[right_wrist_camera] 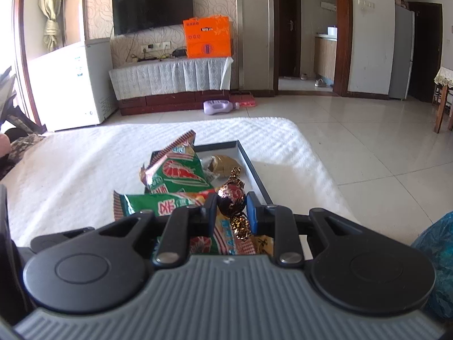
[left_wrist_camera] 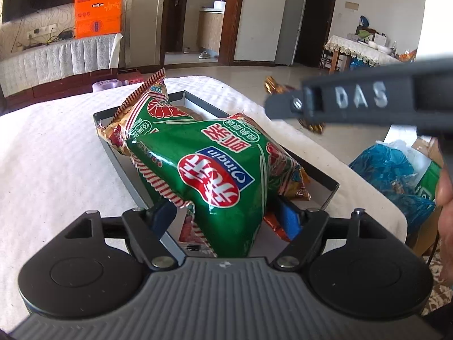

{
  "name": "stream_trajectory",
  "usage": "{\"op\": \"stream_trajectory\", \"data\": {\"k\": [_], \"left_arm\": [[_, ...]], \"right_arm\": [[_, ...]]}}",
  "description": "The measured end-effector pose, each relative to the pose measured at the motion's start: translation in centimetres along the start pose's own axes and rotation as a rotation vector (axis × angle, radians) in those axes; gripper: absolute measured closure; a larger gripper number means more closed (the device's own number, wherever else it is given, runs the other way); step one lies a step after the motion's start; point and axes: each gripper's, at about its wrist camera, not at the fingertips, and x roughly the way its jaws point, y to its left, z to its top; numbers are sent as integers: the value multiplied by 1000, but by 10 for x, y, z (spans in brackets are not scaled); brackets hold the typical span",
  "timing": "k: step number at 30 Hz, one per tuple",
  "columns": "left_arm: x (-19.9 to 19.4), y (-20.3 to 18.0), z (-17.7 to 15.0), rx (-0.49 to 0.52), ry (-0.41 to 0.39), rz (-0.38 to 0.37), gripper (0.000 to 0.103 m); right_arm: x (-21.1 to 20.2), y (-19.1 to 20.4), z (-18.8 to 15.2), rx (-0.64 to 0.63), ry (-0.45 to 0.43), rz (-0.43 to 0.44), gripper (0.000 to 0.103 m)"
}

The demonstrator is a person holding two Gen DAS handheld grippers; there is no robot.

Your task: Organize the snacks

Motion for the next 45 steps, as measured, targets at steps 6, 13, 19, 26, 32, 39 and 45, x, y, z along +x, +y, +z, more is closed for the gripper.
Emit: {"op": "stream_trajectory", "data": {"k": [6,13,19,26,32,39,45], "left_arm": [[-6,-2,-1,49,-7,57,9],[-8,0,-1,63,-11,105,0],[-7,8,-2,45,0,151,0],[-20,14,-3,54,0,220,0],[-49,31,-7,-7,54,95,0],[-78,27,-25,2,8,169,0],[-92,20,-21,-62,-43,180,0]], "right_arm": [[13,25,11,-74,-9,54,78],[39,38,17,-110,14,53,78],[58,40,17,-128,57,55,78],[70,36,18,-99,82,53,69],[71,33,12,-105,83,32,60],[35,16,19,32,-37,60,60],[-20,7,5,119,-72,68,60]]}}
